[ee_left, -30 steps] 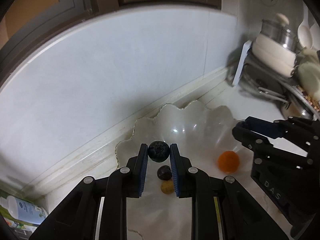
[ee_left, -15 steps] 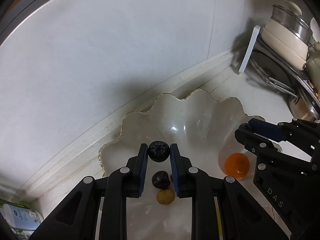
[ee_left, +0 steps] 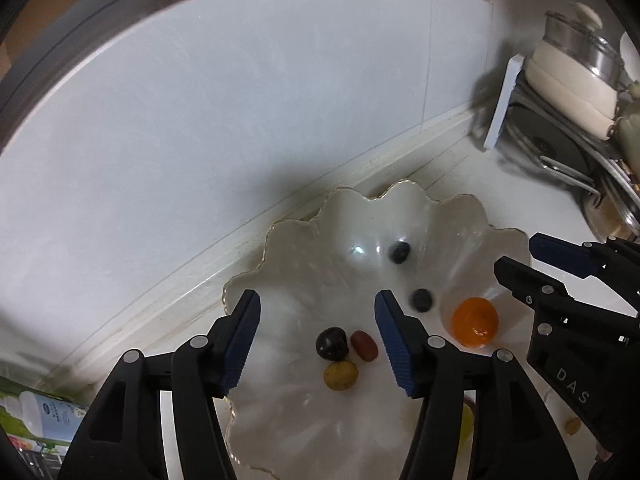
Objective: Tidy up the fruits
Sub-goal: 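Open both grippers to drop the dark plums into the bowl, then lift both tools from the bowl toward the last dark plum and yellow fruit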
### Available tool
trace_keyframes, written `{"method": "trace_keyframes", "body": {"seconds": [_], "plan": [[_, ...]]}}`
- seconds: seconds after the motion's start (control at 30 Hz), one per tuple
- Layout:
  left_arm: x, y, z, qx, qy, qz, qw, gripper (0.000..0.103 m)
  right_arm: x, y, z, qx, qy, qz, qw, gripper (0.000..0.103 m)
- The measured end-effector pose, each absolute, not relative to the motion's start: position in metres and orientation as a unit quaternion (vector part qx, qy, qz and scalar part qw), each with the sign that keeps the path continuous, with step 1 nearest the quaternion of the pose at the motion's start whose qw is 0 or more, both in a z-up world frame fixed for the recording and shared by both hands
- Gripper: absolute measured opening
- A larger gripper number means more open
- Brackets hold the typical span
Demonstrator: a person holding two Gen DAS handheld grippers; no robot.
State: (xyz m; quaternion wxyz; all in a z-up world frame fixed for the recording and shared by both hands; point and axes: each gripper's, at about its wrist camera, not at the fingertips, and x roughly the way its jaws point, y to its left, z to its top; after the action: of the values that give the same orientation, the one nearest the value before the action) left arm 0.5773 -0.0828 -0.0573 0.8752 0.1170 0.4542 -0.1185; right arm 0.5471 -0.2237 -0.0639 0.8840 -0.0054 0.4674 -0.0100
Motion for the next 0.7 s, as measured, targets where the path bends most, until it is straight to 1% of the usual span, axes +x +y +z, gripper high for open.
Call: {"method": "trace_keyframes", "body": {"seconds": [0.1, 0.33, 0.43, 0.53, 0.7], "plan": [[0.567, -0.08, -0.048, 0.112, 0.446, -0.118, 0.88, 0.066, 0.535, -0.226, -0.056, -0.003, 0.457, -0.015, 0.889, 0.036], [0.543, -0.075, -0.028, 0.11, 0.422, -0.112, 0.893, 0.07, 0.508, -0.232, -0.035, 0.002, 0.434, -0.025, 0.9, 0.036], [0.531, -0.074, -0.02, 0.106, 0.411, -0.11, 0.899, 0.075, 0.495, -0.235, -0.028, 0.002, 0.425, -0.026, 0.905, 0.036], [0.516, -0.075, -0.011, 0.108, 0.395, -0.109, 0.906, 0.078, 0.481, -0.239, -0.02, 0.005, 0.412, -0.031, 0.911, 0.046], [0.49, -0.078, 0.002, 0.108, 0.375, -0.113, 0.914, 0.082, 0.456, -0.239, -0.006, -0.003, 0.388, -0.043, 0.921, 0.046]]}}
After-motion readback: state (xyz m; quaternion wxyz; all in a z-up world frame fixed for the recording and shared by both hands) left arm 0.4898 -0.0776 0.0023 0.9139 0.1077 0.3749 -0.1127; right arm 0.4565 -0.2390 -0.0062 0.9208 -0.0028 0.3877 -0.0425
